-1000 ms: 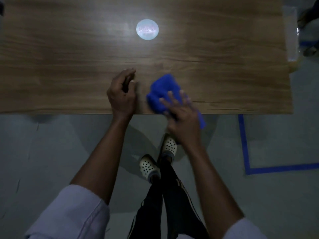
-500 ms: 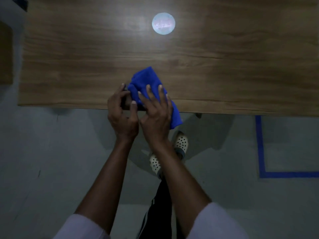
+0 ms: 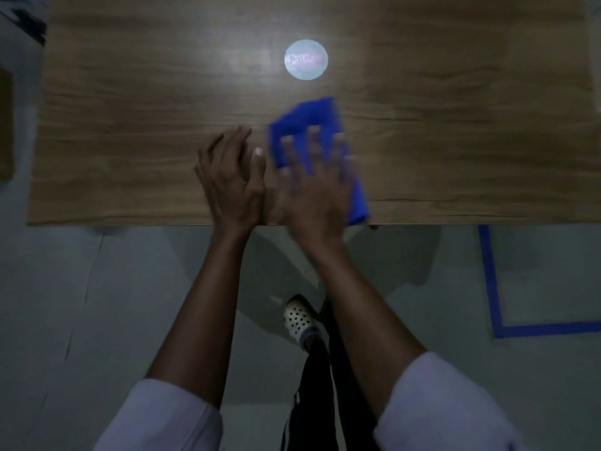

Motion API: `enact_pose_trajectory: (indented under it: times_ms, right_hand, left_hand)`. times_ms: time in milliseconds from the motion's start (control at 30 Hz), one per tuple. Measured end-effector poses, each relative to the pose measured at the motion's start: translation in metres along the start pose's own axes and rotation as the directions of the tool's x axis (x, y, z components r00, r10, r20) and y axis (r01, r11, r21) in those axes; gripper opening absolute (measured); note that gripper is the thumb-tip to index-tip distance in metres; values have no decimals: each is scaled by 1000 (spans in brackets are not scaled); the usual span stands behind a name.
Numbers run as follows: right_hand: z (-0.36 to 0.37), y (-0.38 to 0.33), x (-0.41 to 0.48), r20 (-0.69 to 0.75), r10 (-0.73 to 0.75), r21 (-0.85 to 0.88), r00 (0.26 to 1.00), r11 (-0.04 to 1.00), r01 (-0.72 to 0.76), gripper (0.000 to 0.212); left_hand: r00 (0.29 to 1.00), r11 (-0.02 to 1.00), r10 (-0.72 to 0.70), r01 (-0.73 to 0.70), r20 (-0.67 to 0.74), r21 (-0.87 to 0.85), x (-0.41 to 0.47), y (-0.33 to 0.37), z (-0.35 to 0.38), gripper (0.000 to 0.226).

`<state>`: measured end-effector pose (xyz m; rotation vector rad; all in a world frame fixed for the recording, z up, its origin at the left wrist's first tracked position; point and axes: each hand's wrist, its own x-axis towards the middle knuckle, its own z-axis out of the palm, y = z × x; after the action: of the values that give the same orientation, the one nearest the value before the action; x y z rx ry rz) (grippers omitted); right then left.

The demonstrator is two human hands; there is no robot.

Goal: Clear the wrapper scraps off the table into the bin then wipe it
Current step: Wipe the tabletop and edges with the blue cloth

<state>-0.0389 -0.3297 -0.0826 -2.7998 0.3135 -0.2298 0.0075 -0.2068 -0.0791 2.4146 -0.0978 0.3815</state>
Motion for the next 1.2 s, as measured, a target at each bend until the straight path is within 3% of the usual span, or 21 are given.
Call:
enact_pose_trajectory:
  times_ms: [100,200,267,367,433,500,533,600,667,733,833,933,1000,1067,1133,1200]
  right_hand:
    - [8,-48,-5,104,-268,68,958,963,262,69]
    - [4,-20,14,153,-370,60,916,929,365,56]
    - [-3,23,28,121,-299,25,947,954,298,51]
    - [-18,88,59,36,-19,-56,999,998,21,49]
    - [-24,95,80,2,163,-55,987,985,-163,49]
    - [-18,66,88,56,238,-76,970,969,-233,51]
    - [-12,44,86,95,185,-82,978,981,-177,52]
    - [1,2,71,133,-61,-19,989,998,64,54]
    - [7,-20,47,212,-302,62,929,953,296,56]
    - [3,-10,32,219,-436,178,873,897,404,52]
    - [-7,37,37,162,-532,205,831,842,499,41]
    - [-11,74,84,160,-430,133,889,901,412,47]
    - [-13,81,128,147,-307,93,940,951,296,48]
    - [-13,82,174,166,-207,45,964,978,202,49]
    - [-11,78,207,184,-128,-17,975,991,133,51]
    - [-6,68,213,187,-107,-60,976,991,120,52]
  left_hand:
    - [997,992,-67,71,41,-103,19,-15,1,53]
    - [986,977,-147,158,85,-144,20,-25,-6,62]
    - [985,998,-52,48,166,29,12,-20,-3,65]
    - [978,974,54,-96,203,205,7,-13,5,66]
    - [981,969,51,-94,187,230,8,-12,5,65]
    - [984,971,31,-71,176,227,9,-11,4,66]
    - [985,975,20,-57,173,215,9,-11,4,67]
    - [987,986,10,-37,163,165,9,-12,4,69]
    - [988,995,-9,-7,153,100,9,-14,4,72]
    - [987,995,-49,36,154,88,10,-14,4,74]
    - [990,970,-45,11,133,244,11,-9,9,68]
    - [988,897,-155,133,17,421,28,19,33,60]
    - [969,867,-238,239,-57,437,50,40,53,55]
    - [987,891,-150,160,-57,426,74,49,70,48]
    - [1000,956,-17,23,-24,293,100,48,82,44]
    - [1000,1000,1,-1,-29,-2,120,46,88,42]
